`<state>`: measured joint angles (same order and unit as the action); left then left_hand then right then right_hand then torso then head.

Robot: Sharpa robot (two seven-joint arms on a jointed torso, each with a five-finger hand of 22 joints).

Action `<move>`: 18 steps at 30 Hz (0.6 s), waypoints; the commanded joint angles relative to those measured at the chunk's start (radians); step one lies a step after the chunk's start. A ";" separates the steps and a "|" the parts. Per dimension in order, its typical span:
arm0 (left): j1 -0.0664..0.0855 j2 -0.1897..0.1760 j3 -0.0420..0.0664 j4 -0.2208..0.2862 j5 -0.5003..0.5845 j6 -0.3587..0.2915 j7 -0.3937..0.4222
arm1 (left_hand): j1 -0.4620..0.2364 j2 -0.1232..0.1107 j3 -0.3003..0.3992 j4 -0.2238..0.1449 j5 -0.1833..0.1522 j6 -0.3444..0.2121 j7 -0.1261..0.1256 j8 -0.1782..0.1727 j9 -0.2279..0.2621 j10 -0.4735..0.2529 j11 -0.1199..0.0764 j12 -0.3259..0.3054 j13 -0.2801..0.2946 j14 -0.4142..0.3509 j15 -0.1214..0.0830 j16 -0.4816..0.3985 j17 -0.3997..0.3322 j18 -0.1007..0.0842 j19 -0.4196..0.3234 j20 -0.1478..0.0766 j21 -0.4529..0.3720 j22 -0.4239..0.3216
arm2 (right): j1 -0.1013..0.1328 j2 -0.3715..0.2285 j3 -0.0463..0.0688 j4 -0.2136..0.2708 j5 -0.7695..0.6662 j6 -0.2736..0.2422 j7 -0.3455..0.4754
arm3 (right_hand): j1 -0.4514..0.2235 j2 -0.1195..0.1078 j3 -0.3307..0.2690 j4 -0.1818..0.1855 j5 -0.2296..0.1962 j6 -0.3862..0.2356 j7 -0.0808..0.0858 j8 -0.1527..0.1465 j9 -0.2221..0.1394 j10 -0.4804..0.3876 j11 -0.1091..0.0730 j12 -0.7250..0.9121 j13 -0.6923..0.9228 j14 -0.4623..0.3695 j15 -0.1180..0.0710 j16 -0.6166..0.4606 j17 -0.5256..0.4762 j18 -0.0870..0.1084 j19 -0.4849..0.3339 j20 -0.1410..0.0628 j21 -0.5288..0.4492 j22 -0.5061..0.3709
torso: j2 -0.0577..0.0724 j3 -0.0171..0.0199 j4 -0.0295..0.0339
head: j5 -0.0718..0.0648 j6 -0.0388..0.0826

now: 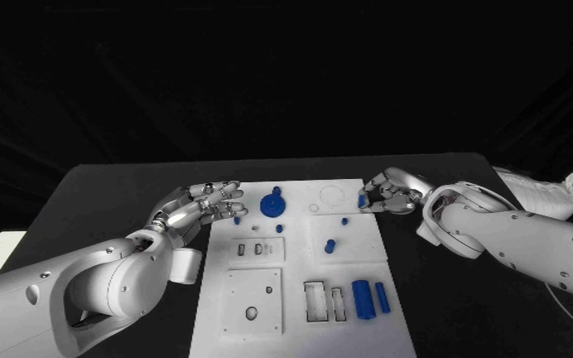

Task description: Assemble the parts on the task board

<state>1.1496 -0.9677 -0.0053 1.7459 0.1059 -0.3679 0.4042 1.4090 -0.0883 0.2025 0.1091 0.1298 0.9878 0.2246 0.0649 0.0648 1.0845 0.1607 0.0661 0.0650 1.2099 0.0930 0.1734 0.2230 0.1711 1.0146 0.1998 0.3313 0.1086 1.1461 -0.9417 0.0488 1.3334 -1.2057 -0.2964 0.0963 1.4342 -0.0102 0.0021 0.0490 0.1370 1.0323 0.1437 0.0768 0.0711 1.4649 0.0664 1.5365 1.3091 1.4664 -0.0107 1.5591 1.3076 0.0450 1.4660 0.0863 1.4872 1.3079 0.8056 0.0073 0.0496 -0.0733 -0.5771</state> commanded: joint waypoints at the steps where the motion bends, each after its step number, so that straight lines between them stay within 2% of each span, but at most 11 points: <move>1: 0.001 0.002 0.001 0.000 0.002 0.022 -0.001 | 0.000 0.009 -0.002 -0.006 -0.002 -0.006 -0.002 -0.001 0.000 -0.009 -0.001 -0.002 0.001 0.000 0.003 -0.007 0.001 0.011 -0.007 0.002 -0.006 -0.001 | -0.002 0.004 0.000 -0.002 -0.007 0.029 0.014 | 0.003 0.009 0.008 -0.002 -0.007 0.009 0.000 0.006 0.002 0.090 -0.008 0.005 0.242 0.102 -0.007 0.007 0.253 -0.005 0.026 0.001 0.004 0.076 | -0.001 -0.0004 0.0004 | 0.001 -0.002; 18: 0.001 0.001 0.001 0.000 0.002 0.022 -0.003 | 0.000 0.009 -0.002 -0.006 -0.002 -0.006 -0.002 -0.001 0.000 -0.009 -0.001 -0.002 0.001 0.000 0.003 -0.007 0.001 0.011 -0.007 0.002 -0.006 -0.001 | -0.005 0.009 0.000 0.003 -0.019 0.037 0.010 | 0.003 0.008 0.012 -0.008 -0.008 0.017 -0.004 0.006 0.001 0.092 -0.011 0.009 0.245 0.104 -0.008 0.010 0.260 -0.007 0.029 -0.001 0.007 0.084 | 0.000 -0.0003 0.0000 | 0.002 -0.001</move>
<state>1.1496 -0.9681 -0.0053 1.7439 0.1060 -0.3664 0.3987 1.4090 -0.0883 0.2025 0.1092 0.1298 0.9877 0.2246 0.0649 0.0648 1.0845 0.1606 0.0661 0.0650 1.2099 0.0929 0.1734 0.2228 0.1710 1.0146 0.1998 0.3313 0.1087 1.1444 -0.9336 0.0505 1.3337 -1.2085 -0.2833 0.1027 1.4343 -0.0103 0.0088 0.0424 0.1334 1.0450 0.1383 0.0767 0.0716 1.4687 0.0626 1.5429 1.3099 1.4664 -0.0107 1.5629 1.3074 0.0450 1.4660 0.0863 1.4910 1.3079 0.8051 0.0070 0.0493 -0.0714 -0.5784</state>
